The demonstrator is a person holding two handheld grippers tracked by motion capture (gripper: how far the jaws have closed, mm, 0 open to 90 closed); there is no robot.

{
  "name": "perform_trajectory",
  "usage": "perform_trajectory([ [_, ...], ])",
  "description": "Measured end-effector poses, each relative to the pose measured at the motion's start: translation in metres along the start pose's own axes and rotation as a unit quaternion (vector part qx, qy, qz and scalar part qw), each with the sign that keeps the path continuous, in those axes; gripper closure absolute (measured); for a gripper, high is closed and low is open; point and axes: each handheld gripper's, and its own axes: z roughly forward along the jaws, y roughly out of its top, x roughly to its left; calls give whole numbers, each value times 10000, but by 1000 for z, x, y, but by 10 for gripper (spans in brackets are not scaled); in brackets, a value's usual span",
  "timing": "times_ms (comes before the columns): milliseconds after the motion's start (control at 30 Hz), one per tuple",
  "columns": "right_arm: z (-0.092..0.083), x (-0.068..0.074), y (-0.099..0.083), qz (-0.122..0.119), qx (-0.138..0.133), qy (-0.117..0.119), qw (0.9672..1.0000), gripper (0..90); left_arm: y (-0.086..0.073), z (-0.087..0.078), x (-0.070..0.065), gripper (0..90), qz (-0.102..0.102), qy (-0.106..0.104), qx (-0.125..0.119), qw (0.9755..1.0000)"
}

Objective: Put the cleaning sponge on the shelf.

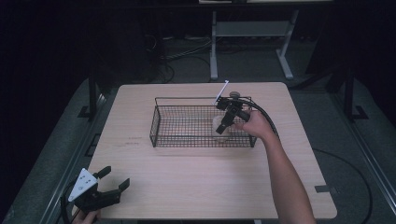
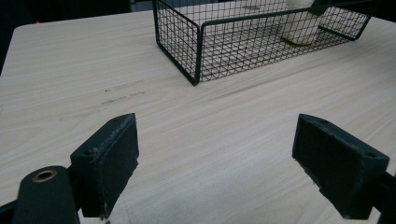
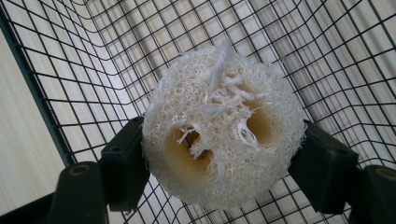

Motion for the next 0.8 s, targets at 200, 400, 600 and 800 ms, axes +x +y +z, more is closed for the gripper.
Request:
perform_trajectory([
  [200,0,1,0,50,47,76,9999,183,0,1,-1,138,30,-6,17,10000],
  [400,-5,2,-1,36,-29,82,10000,180,0,0,0,138,29,-1,15,10000],
  [600,-10,4,-1,-7,-85,78,9999,180,0,1,-1,138,35,0,16,10000],
  [800,-14,5,0,-5,-119,89,9999,176,1,1,-1,138,29,8,36,10000],
])
